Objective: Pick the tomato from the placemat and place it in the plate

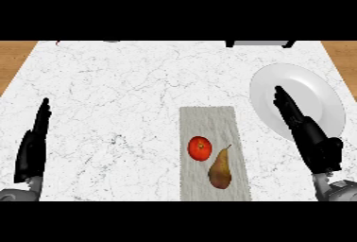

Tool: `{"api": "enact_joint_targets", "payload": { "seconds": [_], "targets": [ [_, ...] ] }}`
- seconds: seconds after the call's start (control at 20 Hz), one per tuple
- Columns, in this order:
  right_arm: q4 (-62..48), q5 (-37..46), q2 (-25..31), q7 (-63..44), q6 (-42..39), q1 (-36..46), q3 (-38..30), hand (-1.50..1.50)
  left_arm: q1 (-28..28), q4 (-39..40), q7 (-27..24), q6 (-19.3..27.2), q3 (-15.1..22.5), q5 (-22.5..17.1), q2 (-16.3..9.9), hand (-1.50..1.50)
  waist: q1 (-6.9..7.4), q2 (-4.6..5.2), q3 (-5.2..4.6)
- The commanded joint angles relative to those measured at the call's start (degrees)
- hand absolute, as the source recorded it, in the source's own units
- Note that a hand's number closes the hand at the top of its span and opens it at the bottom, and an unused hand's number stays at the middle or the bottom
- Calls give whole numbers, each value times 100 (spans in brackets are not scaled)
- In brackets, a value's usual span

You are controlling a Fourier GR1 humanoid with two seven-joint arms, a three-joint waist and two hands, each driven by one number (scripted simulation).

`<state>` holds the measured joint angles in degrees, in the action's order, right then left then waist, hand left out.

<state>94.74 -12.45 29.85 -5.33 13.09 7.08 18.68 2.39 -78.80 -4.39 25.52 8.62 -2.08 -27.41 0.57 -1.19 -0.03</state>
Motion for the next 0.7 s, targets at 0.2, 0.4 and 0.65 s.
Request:
{"api": "enact_joint_targets", "payload": {
  "seconds": [0.2,0.4,0.65],
  "targets": [
    [577,-640,-1601,-9,246,633,316,150,124,-32,702,-425,287,-479,640,0,-5,128,2],
    [-96,2423,975,171,370,853,504,150,-62,47,875,-474,395,-631,827,0,-121,25,-146],
    [-153,1548,-1743,684,2342,-431,591,150,-154,-121,1040,-621,447,-806,920,0,-134,128,54]
  ]
}}
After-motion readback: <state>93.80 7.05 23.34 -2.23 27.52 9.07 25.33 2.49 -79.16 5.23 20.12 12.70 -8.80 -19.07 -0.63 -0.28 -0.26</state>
